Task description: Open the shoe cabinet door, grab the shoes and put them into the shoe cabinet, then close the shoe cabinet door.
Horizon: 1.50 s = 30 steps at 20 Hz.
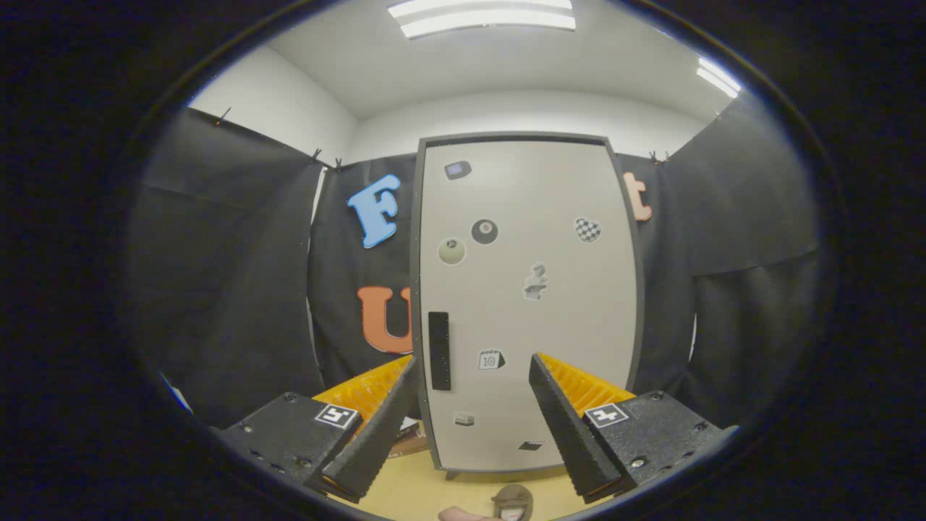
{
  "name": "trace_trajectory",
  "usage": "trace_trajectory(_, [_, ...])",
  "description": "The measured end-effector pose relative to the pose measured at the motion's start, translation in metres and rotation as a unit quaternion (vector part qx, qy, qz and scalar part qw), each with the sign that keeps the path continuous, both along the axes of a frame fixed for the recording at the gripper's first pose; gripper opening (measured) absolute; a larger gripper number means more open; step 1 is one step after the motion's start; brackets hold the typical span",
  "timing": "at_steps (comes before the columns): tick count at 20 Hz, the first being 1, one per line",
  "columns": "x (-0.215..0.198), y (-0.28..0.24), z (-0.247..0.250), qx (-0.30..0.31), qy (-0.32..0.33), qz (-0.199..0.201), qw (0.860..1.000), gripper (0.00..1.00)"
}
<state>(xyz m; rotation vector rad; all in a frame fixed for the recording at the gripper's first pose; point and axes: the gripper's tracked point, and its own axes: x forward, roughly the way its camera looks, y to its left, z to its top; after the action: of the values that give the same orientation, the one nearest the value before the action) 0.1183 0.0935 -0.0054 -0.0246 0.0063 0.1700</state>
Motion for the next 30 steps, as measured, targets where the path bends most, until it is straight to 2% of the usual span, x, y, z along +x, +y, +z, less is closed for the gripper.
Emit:
trace_trajectory(6, [0.064, 0.045, -0.013, -0.012, 0.015, 0.007, 1.0, 0.99])
trace_trajectory(13, [0.125, 0.061, -0.033, -0.034, 0.043, -0.019, 0.998, 0.95])
trace_trajectory(15, [0.135, 0.066, -0.043, -0.036, 0.055, -0.005, 0.998, 0.86])
trace_trajectory(19, [0.158, 0.058, -0.045, -0.034, 0.055, -0.022, 0.998, 0.65])
trace_trajectory(21, [0.165, 0.061, -0.046, -0.021, 0.061, -0.022, 0.998, 0.46])
trace_trajectory(25, [0.166, 0.058, -0.053, -0.005, 0.085, -0.026, 0.996, 0.36])
trace_trajectory(30, [0.151, 0.054, -0.051, -0.009, 0.095, 0.024, 0.995, 0.3])
